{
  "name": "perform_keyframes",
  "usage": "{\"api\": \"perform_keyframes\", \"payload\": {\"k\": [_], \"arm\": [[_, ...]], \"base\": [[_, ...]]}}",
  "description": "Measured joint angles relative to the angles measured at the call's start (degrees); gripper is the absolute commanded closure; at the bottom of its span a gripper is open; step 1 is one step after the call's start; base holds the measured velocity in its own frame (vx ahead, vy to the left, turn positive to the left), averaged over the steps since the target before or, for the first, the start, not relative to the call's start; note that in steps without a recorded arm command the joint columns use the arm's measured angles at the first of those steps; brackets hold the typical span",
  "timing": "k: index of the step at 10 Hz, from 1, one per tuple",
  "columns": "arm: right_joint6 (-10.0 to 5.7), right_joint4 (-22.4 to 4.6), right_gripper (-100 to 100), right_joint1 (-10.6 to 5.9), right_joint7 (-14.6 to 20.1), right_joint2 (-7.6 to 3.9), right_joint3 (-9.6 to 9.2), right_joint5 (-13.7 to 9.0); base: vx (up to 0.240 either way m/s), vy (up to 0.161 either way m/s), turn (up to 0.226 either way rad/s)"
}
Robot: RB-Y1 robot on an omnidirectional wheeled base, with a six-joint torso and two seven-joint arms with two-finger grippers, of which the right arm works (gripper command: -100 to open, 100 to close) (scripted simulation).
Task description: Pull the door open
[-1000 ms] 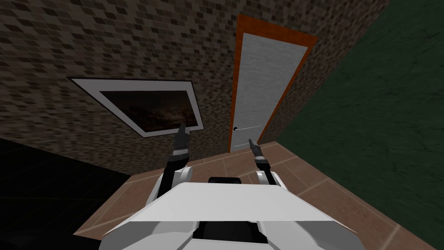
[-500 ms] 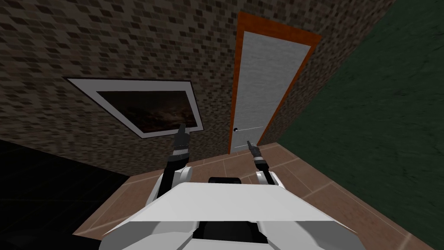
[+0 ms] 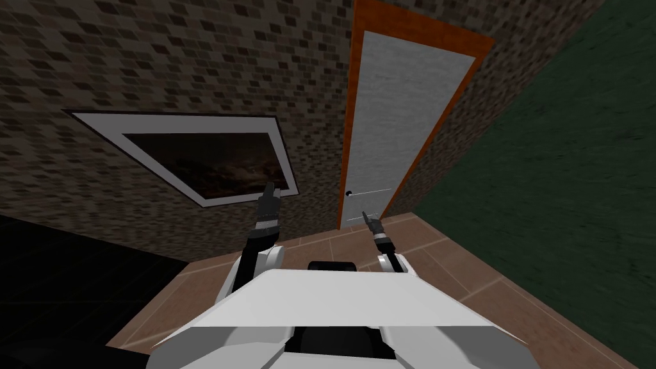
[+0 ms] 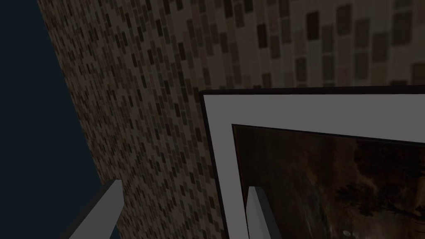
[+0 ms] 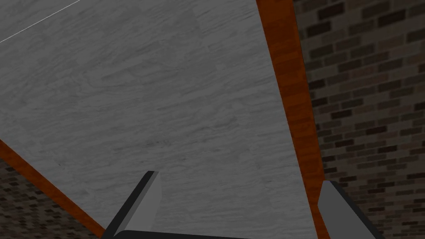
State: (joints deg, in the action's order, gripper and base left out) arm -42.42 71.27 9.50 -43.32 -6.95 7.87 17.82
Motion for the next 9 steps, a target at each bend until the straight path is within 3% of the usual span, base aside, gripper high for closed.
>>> {"api": "perform_keyframes", "payload": {"k": [5,9], "arm": [[-1.65,-6.17,-100,-2.44,-4.93,-0.20,0.43,2.26],[-3.85,-12.97,-100,-4.84,-9.29,-0.59,1.04,4.19]], "base": [[0.059,-0.016,0.013],[0.095,-0.027,0.019]]}}
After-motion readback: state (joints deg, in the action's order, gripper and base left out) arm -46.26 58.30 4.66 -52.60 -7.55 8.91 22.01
